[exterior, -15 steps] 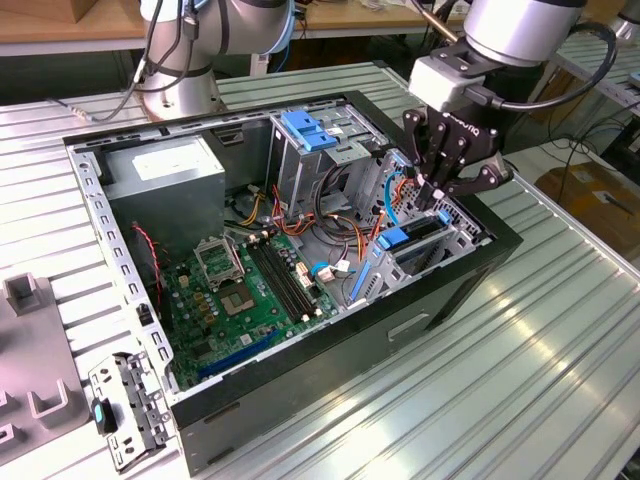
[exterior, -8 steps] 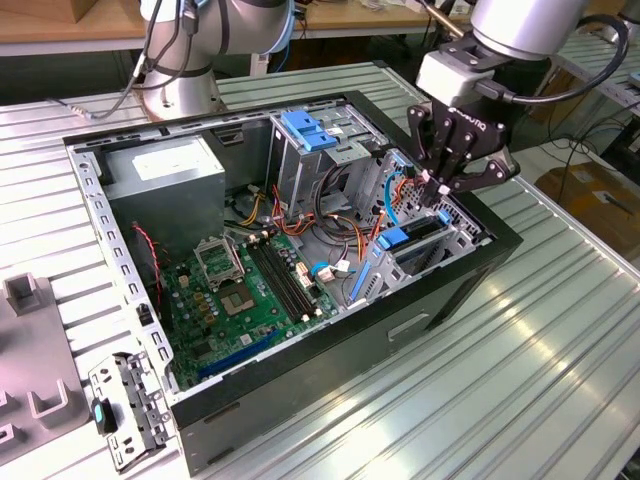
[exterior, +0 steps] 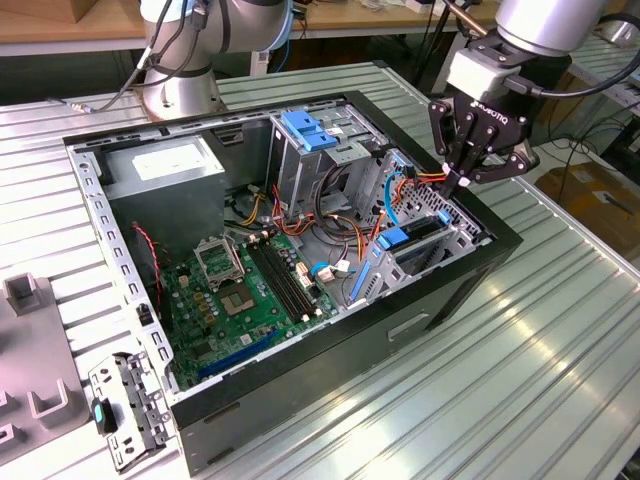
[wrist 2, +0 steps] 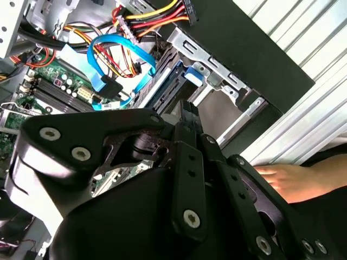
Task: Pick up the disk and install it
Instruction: 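Insert the first disk wire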
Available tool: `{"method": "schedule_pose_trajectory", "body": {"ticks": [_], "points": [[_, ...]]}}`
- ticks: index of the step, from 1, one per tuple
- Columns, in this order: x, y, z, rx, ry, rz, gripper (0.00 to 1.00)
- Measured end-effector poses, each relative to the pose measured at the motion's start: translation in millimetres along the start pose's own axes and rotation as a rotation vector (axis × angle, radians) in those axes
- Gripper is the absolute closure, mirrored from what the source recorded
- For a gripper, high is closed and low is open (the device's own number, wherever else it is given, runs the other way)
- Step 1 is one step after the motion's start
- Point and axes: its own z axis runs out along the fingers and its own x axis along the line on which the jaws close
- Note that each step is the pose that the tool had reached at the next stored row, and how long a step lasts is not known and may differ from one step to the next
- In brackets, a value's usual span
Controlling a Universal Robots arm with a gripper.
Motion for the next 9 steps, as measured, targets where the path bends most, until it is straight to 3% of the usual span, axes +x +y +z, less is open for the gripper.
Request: {"method": "schedule_pose_trajectory", "body": {"ticks": [9], "points": [[0.0, -0.1, 0.0, 0.0001, 0.0000, -0.001, 0.89]]}}
